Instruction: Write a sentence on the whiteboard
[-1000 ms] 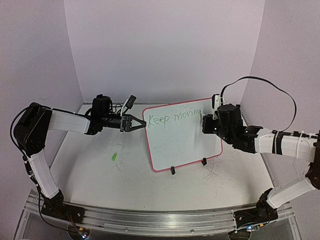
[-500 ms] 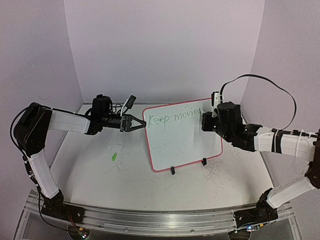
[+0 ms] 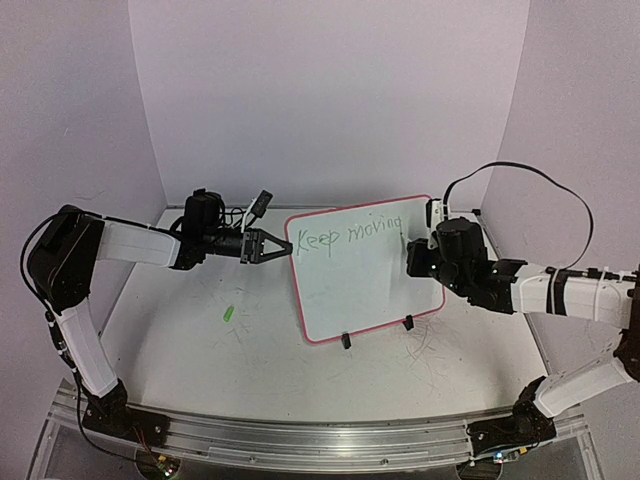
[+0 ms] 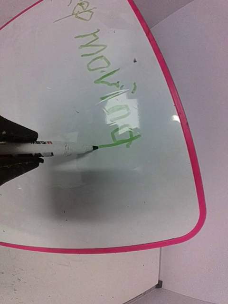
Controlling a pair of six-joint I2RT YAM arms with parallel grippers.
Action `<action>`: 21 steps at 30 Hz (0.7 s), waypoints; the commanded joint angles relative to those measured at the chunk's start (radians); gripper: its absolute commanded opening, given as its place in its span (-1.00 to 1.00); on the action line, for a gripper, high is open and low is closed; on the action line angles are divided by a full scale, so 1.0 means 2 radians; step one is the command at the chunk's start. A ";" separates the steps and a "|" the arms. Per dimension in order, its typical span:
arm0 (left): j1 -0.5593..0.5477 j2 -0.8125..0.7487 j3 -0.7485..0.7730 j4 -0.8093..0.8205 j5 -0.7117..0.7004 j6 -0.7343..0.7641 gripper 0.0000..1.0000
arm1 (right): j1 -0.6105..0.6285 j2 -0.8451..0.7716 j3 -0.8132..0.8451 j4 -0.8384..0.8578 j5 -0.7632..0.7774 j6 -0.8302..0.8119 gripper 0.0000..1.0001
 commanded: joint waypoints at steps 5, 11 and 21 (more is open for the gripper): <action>0.004 -0.008 0.021 -0.013 -0.001 0.020 -1.00 | 0.008 -0.013 -0.016 -0.019 -0.019 0.014 -1.00; 0.004 -0.008 0.020 -0.013 -0.002 0.020 -1.00 | 0.020 0.010 0.010 -0.008 -0.027 0.007 -1.00; 0.004 -0.010 0.017 -0.014 -0.009 0.021 -1.00 | 0.031 -0.080 0.016 -0.005 0.004 -0.022 -1.00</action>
